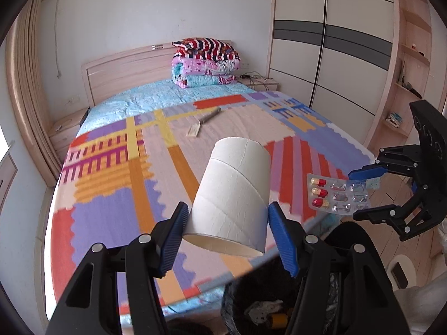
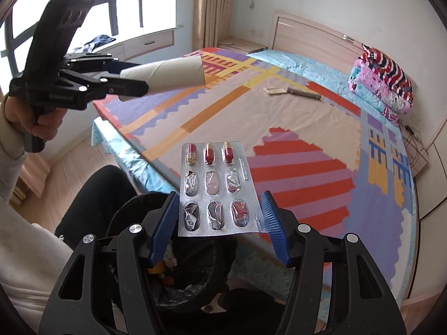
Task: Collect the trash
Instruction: 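Carry the cardboard tube and blister pack over the trash bin with both tools, then open both tools to drop the tube and blister pack into the bin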
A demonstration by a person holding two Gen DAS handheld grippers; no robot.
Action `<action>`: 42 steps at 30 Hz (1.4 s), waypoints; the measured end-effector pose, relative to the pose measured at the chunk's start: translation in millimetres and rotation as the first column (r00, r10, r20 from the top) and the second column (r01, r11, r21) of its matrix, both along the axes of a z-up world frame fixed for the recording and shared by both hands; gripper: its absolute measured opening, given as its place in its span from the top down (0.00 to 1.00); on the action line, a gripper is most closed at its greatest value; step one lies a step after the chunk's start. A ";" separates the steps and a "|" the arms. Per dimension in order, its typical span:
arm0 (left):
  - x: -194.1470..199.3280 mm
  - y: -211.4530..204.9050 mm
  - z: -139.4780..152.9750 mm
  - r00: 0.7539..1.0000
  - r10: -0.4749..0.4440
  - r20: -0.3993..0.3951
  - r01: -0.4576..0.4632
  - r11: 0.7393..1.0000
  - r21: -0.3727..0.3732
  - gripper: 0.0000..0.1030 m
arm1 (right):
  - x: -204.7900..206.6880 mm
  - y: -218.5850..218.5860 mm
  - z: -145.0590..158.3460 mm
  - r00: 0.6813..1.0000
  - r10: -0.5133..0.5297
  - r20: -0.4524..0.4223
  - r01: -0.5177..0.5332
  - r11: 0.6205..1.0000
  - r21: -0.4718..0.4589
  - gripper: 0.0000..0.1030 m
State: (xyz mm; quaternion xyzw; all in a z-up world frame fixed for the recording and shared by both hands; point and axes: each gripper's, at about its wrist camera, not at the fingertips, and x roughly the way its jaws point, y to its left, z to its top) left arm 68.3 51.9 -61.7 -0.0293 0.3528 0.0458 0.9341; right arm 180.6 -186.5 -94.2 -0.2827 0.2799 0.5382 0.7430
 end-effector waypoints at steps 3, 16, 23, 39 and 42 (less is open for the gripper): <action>-14.0 -12.7 -12.5 1.000 -0.013 -0.021 0.013 1.000 -0.007 0.44 | -12.4 -6.0 -12.8 1.000 0.007 -0.023 -0.007 1.000 -0.012 0.42; -49.6 -49.9 -91.2 0.976 -0.078 -0.201 0.055 0.992 -0.115 0.45 | -37.6 -7.4 -86.9 0.980 0.016 -0.200 -0.039 0.993 -0.109 0.42; -47.0 -61.4 -140.7 0.944 -0.109 -0.311 0.065 0.987 -0.150 0.45 | -39.1 3.4 -127.5 0.970 -0.003 -0.243 -0.043 0.982 -0.182 0.42; -18.9 -70.0 -203.6 0.874 -0.127 -0.468 0.084 0.990 -0.112 0.45 | -29.9 31.2 -193.0 0.959 -0.044 -0.278 -0.048 0.948 -0.316 0.42; -15.6 -71.1 -206.3 0.870 -0.134 -0.474 0.084 0.988 -0.126 0.44 | -27.6 33.3 -196.1 0.957 -0.054 -0.285 -0.041 0.948 -0.316 0.42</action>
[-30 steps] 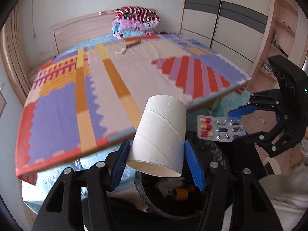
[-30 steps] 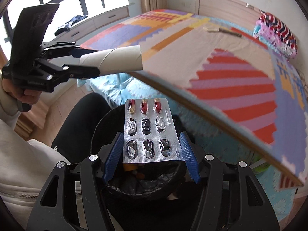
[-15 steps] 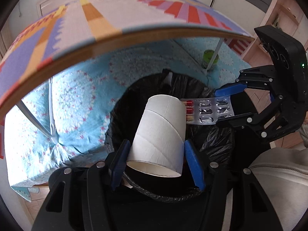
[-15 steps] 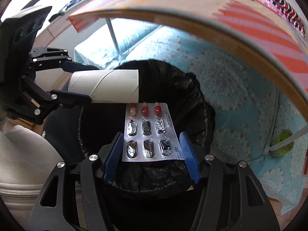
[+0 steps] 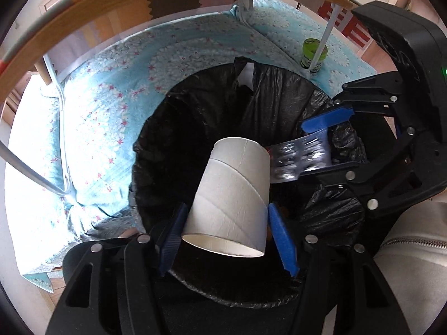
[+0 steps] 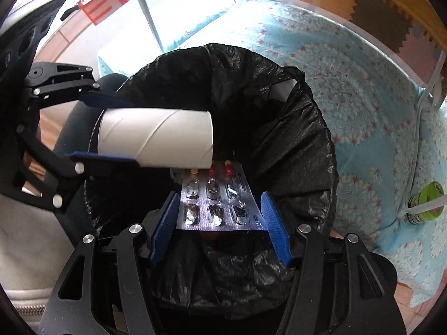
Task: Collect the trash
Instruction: 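Open both tools to drop the tube and blister pack into the bin, then move both open tools back over the mat toward the paper card and grey strip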
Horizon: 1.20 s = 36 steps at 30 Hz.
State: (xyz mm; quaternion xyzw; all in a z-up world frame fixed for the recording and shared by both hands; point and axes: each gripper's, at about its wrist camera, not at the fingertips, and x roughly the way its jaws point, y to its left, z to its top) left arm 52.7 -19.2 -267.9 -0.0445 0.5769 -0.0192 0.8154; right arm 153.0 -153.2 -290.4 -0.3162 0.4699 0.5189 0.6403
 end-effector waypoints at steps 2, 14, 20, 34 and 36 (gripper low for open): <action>1.0 1.0 -0.9 1.000 0.021 -0.006 -0.021 1.000 -0.020 0.44 | 1.7 2.0 -3.4 1.000 -0.004 -0.016 0.004 1.000 -0.012 0.40; -2.1 -5.5 18.0 0.999 0.046 0.028 -0.043 0.996 -0.083 0.38 | -4.2 -7.7 7.8 1.000 -0.003 -0.017 0.003 1.000 0.004 0.36; -7.0 -5.6 41.2 0.995 0.053 0.085 -0.046 0.995 -0.083 0.38 | -6.2 -12.9 31.6 1.000 -0.009 0.005 0.009 0.998 0.061 0.36; -10.3 4.3 119.9 0.958 0.057 0.281 -0.045 0.998 -0.046 0.38 | -1.0 -34.3 105.8 0.996 -0.052 0.065 0.036 0.972 0.231 0.36; -8.4 5.9 129.1 0.950 0.050 0.308 -0.039 0.998 -0.042 0.38 | 0.7 -35.8 115.1 0.995 -0.065 0.077 0.043 0.967 0.253 0.36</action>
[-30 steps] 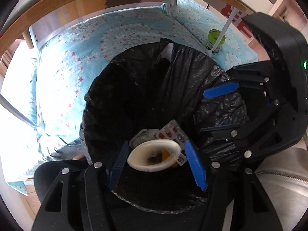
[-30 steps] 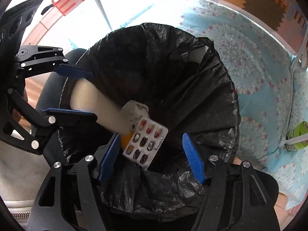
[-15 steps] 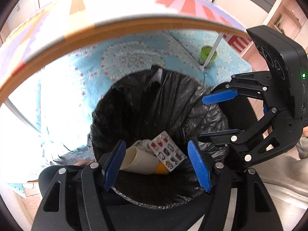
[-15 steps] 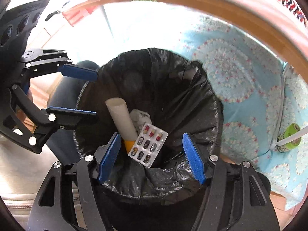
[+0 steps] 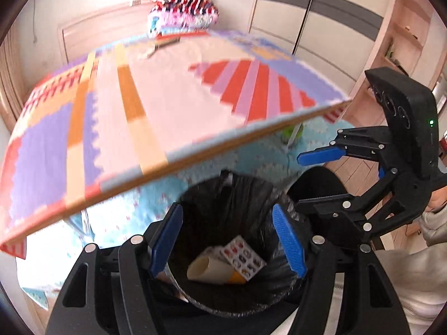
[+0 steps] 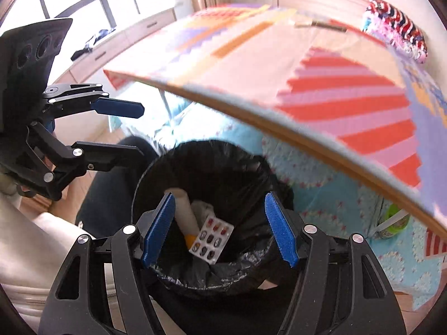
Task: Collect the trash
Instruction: 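Move both open tools back over the mat toward the paper card and grey strip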
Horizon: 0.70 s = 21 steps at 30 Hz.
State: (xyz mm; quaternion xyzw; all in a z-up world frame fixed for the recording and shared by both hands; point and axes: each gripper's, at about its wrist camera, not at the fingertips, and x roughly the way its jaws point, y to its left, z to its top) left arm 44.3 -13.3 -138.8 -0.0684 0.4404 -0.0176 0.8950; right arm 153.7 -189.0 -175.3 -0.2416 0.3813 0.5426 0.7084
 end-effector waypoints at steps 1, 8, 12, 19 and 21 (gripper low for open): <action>1.4 1.1 1.8 1.000 0.002 0.005 -0.002 1.000 -0.003 0.38 | 1.1 -0.3 4.4 1.000 -0.004 0.006 0.004 1.000 0.009 0.36; 9.9 11.6 29.1 0.997 0.040 0.068 -0.040 0.999 -0.001 0.38 | 15.9 0.2 28.7 0.999 -0.004 0.033 0.002 0.998 0.057 0.36; 20.2 25.2 43.7 0.993 0.072 0.098 -0.073 0.997 0.005 0.38 | 28.9 4.4 42.2 0.999 -0.012 0.042 0.008 0.997 0.079 0.33; 51.2 51.8 57.5 0.988 0.096 0.123 -0.103 0.993 0.053 0.38 | 59.3 26.6 68.1 0.995 -0.039 0.088 0.027 0.991 0.128 0.33; 63.7 59.6 57.3 0.988 0.099 0.123 -0.107 0.992 0.067 0.38 | 71.4 37.0 75.4 0.994 -0.053 0.095 0.039 0.990 0.138 0.33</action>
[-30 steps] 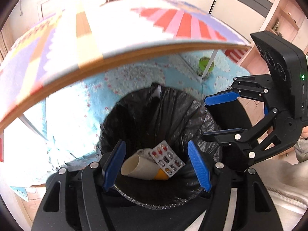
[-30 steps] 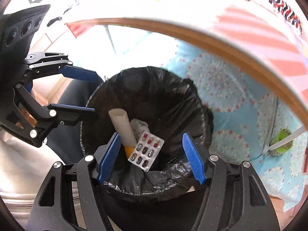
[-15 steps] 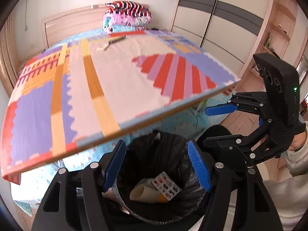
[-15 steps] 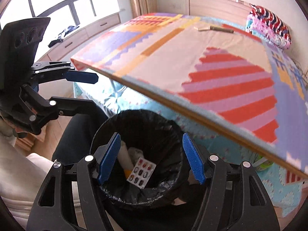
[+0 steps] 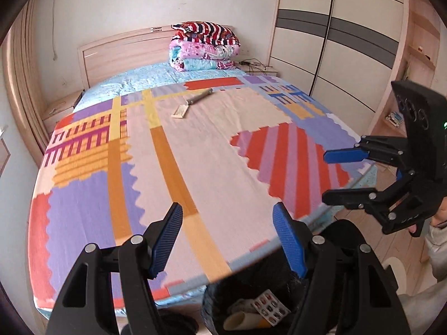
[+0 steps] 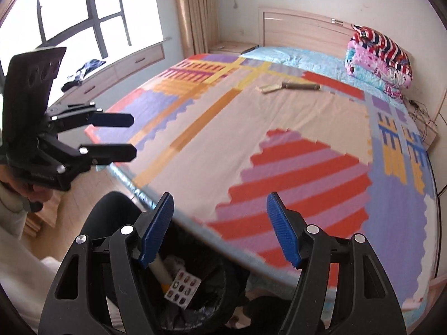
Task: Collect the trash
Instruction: 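Move both open tools back over the mat toward the paper card and grey strip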
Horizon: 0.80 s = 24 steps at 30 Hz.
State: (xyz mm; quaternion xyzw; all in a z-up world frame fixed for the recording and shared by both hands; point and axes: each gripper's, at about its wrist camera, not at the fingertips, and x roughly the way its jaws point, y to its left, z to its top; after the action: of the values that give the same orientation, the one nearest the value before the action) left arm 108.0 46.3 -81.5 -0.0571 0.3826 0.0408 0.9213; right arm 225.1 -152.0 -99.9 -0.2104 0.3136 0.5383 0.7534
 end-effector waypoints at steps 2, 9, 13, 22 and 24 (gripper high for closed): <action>11.0 7.9 -0.7 1.000 0.006 0.001 -0.007 1.000 0.004 0.38 | 10.0 8.8 5.2 1.000 -0.022 0.014 0.022 1.000 0.006 0.33; 54.3 40.9 -3.5 0.999 0.042 0.016 -0.041 0.999 -0.016 0.38 | 55.7 44.6 15.7 0.997 -0.075 -0.014 0.075 0.997 0.023 0.33; 80.5 54.9 -2.4 0.999 0.048 0.023 -0.047 0.999 -0.017 0.38 | 83.1 65.7 18.4 0.993 -0.113 -0.025 0.114 0.993 0.027 0.33; 144.5 82.3 -11.4 0.998 0.062 -0.014 -0.062 0.998 -0.002 0.38 | 147.5 116.6 16.7 0.980 -0.192 -0.046 0.193 0.981 0.035 0.33; 158.5 87.9 -17.3 0.998 0.062 -0.027 -0.062 0.998 0.010 0.38 | 162.0 127.6 14.0 0.976 -0.207 -0.061 0.209 0.977 0.031 0.33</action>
State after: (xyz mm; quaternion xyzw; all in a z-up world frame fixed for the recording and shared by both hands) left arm 266.5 134.2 -98.9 -0.0644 0.3928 0.0717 0.9146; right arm 387.2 -24.4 -86.0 -0.1467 0.3452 0.4679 0.8002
